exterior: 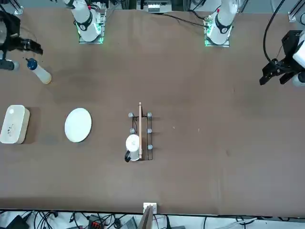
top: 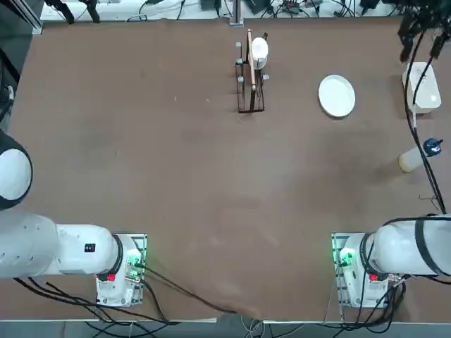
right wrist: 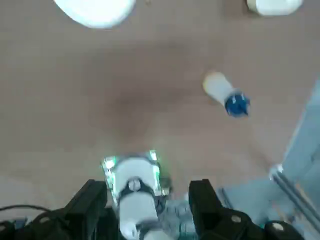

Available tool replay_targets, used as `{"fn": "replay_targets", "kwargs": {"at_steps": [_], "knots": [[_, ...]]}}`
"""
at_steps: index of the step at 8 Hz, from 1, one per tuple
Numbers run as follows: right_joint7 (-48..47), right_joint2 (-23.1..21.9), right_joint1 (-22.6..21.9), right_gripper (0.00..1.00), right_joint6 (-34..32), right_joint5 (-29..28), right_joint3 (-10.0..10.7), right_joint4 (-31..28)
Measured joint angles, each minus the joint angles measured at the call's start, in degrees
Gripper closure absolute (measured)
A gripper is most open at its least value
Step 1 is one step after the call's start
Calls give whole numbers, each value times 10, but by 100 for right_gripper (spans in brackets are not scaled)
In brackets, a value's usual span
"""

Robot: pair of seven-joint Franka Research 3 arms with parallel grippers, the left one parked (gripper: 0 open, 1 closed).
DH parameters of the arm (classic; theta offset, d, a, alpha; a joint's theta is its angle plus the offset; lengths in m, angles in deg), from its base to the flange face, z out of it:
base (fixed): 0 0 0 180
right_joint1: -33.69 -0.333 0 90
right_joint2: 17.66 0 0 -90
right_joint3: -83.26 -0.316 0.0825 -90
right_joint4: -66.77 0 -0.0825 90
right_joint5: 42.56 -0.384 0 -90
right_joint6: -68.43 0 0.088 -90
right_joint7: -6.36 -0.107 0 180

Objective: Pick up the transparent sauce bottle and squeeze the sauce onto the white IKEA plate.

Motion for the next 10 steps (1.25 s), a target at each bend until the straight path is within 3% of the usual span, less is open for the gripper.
{"fn": "replay_targets", "kwargs": {"at_steps": [3,5,7,10], "knots": [[-187,41,-2,0,-30,29,-2,-20],[-348,62,-10,0,12,53,-7,-55],[-540,72,-38,0,82,155,-8,-126],[-848,98,-83,0,177,314,-11,-280]]}}
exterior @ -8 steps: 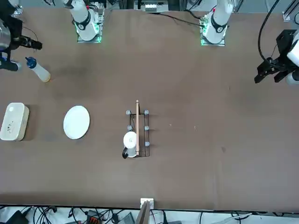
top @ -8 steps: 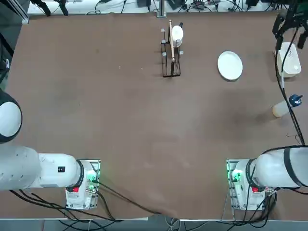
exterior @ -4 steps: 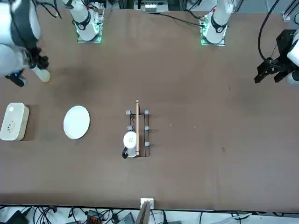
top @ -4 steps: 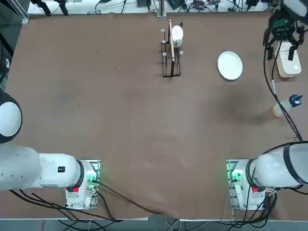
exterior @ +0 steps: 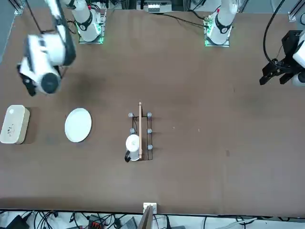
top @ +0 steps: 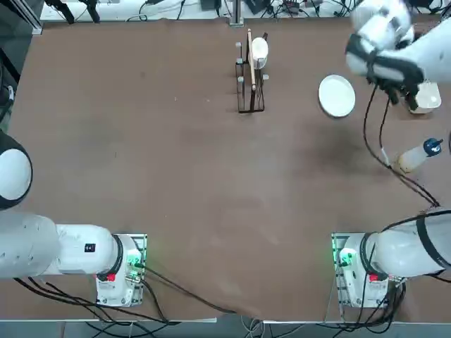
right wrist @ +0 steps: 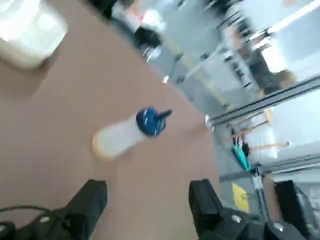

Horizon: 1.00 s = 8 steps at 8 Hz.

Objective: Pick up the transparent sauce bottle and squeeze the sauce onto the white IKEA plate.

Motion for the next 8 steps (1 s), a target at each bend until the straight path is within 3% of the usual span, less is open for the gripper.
{"fn": "replay_targets", "kwargs": {"at_steps": [2,4,8], "knots": [[-216,45,-1,0,13,77,1,-48],[-390,99,5,0,12,129,8,-52],[-623,208,46,0,14,172,21,-58]]}}
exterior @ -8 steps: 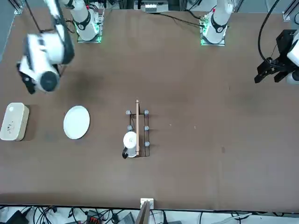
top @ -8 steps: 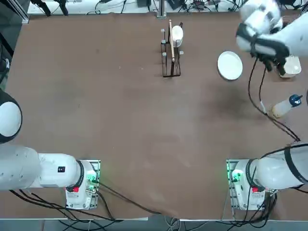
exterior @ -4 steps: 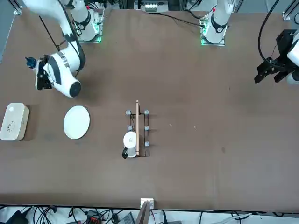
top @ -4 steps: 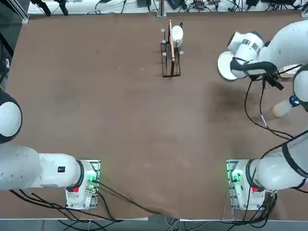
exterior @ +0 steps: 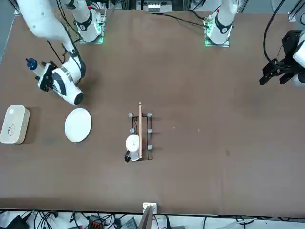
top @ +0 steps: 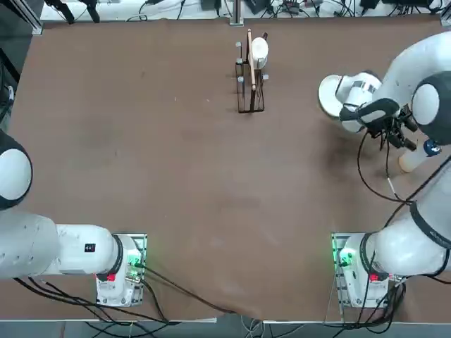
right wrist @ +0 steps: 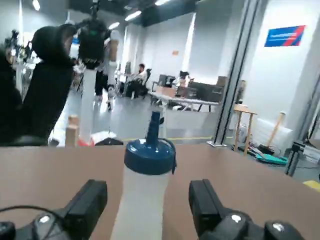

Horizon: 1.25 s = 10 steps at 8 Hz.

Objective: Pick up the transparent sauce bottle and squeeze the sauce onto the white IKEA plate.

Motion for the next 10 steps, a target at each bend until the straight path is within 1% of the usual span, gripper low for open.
{"fn": "replay_targets", "kwargs": {"at_steps": [1,4,8,10], "knots": [[-28,14,7,0,0,6,2,1],[-42,47,34,0,9,28,5,4],[-49,67,48,0,24,39,6,6],[-56,74,62,0,26,57,7,6]]}}
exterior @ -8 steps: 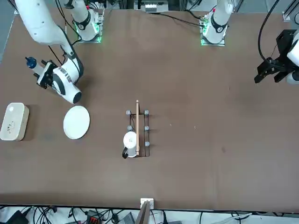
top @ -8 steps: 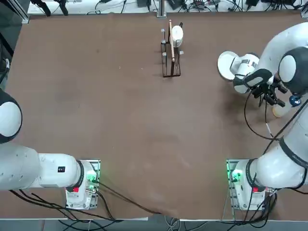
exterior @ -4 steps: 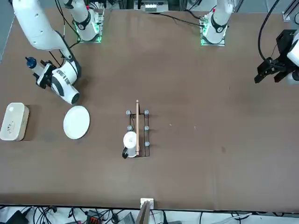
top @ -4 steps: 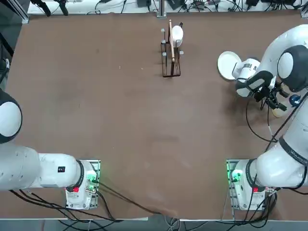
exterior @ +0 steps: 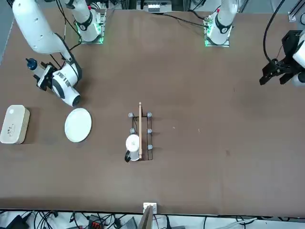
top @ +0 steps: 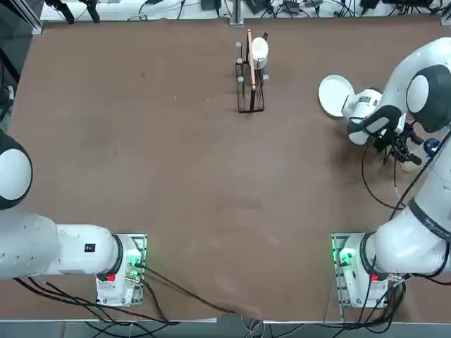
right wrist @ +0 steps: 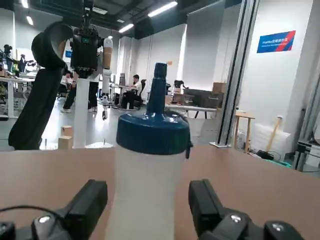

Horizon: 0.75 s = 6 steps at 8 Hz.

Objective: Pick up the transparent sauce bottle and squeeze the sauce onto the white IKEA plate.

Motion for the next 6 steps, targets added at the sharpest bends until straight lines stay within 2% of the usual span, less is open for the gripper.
{"fn": "replay_targets", "kwargs": {"at_steps": [3,4,5,6], "knots": [[-8,12,15,8,1,10,0,0],[-8,13,15,15,1,10,0,0],[-14,13,15,34,1,11,0,0],[-15,13,14,40,0,11,0,0]]}}
